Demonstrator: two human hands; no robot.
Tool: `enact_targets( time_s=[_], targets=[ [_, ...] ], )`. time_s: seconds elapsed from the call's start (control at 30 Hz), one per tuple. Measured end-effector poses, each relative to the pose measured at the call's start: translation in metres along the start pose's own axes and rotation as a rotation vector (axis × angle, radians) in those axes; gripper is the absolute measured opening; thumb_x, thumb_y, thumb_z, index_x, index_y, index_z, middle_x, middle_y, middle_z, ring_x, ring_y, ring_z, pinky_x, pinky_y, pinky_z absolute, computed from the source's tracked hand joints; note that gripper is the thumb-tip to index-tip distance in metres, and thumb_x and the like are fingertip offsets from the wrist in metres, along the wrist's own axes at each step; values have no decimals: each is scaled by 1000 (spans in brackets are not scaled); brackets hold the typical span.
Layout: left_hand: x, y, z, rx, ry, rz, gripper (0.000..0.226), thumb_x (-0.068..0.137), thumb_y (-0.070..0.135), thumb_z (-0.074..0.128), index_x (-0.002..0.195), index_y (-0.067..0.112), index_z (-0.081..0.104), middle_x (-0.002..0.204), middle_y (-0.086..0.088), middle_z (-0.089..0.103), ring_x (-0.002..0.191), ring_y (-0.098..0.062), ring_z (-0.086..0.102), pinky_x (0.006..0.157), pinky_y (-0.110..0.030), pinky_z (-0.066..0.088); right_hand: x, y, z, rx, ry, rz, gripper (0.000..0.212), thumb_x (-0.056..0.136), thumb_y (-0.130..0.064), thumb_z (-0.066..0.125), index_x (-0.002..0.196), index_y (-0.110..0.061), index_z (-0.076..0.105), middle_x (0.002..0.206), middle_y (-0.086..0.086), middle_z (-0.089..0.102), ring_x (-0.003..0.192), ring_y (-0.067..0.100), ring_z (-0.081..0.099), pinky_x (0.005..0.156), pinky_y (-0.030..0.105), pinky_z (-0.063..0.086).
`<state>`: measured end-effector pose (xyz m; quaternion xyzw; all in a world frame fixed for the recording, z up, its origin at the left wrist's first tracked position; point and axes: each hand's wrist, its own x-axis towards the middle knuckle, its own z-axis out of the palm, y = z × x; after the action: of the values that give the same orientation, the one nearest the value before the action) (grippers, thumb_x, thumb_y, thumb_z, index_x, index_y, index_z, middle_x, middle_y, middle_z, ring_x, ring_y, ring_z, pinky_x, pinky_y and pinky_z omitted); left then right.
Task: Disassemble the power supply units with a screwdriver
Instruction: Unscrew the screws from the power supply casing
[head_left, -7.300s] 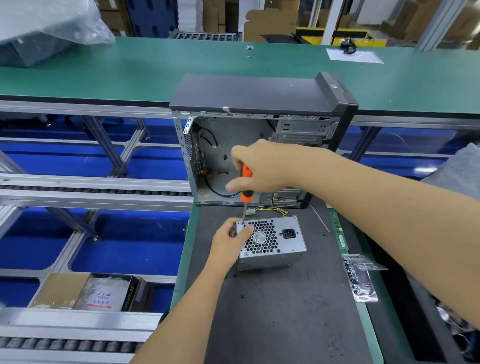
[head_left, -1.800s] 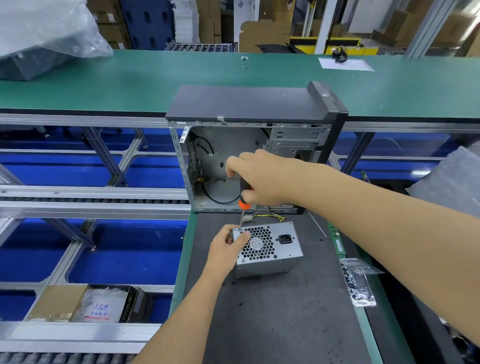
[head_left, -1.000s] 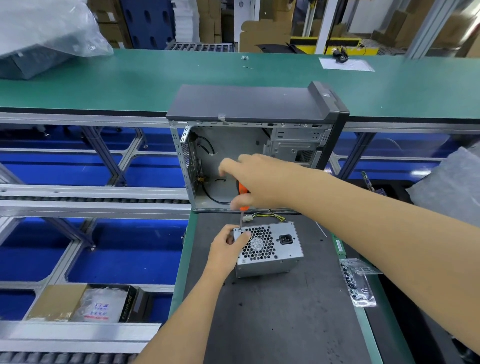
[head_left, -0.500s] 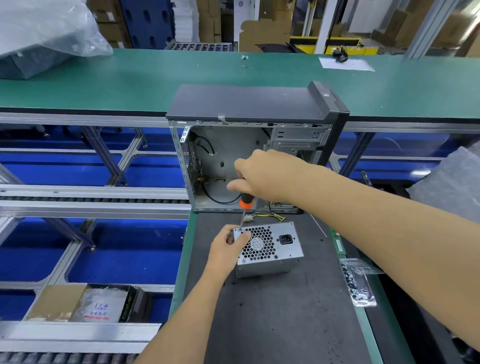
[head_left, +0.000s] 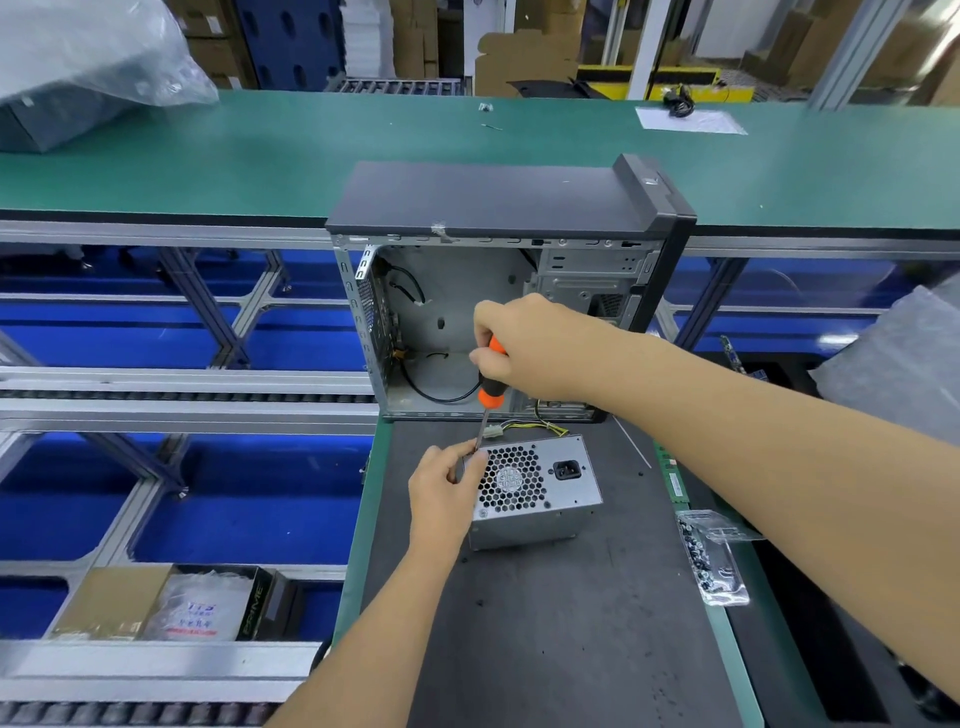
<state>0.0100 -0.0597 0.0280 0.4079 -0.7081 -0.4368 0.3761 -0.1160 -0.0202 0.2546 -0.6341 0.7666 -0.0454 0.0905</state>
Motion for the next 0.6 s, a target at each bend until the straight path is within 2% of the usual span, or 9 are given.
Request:
enact_targets(
  time_s=[0.13, 0.23, 0.33, 0.47, 0.6],
  targets=[
    [4, 1, -2, 43, -18, 63, 4, 88, 14, 75, 91, 17, 78, 67, -6, 46, 61, -8, 43, 60, -14, 35, -3, 8, -1, 49, 46, 16, 18, 100, -38, 47, 96, -21, 47, 79, 1, 48, 74, 29, 56, 61, 35, 43],
    [10, 1, -2, 40, -27, 28, 11, 87, 11, 76, 79, 17, 75, 68, -4, 50, 61, -6, 45, 60, -10, 37, -5, 14, -5, 93, 59, 39, 18, 99, -38, 47, 96, -21, 49, 76, 2, 52, 70, 27, 58, 60, 35, 44],
    [18, -1, -4, 35, -74, -10, 14, 87, 15, 76, 80, 26, 74, 73, -4, 57, 64, -4, 49, 63, -8, 39, -6, 20, -6, 128, 53, 74, 18, 99, -38, 46, 97, -20, 50, 78, 3, 54, 69, 25, 56, 63, 36, 47],
    [25, -3, -13, 52, -139, -21, 16, 85, 23, 79, 80, 37, 73, 68, 6, 47, 59, -2, 44, 58, -11, 37, -8, 24, -3, 130, 56, 96, 20, 99, -39, 46, 100, -20, 51, 81, 4, 52, 69, 25, 55, 61, 34, 43],
    [30, 0, -18, 75, -196, -1, 22, 85, 19, 78, 77, 38, 71, 67, 7, 45, 58, -1, 45, 58, -9, 37, -7, 24, -3, 136, 64, 90, 20, 99, -40, 45, 99, -21, 51, 81, 3, 53, 71, 25, 55, 63, 36, 47]
  ],
)
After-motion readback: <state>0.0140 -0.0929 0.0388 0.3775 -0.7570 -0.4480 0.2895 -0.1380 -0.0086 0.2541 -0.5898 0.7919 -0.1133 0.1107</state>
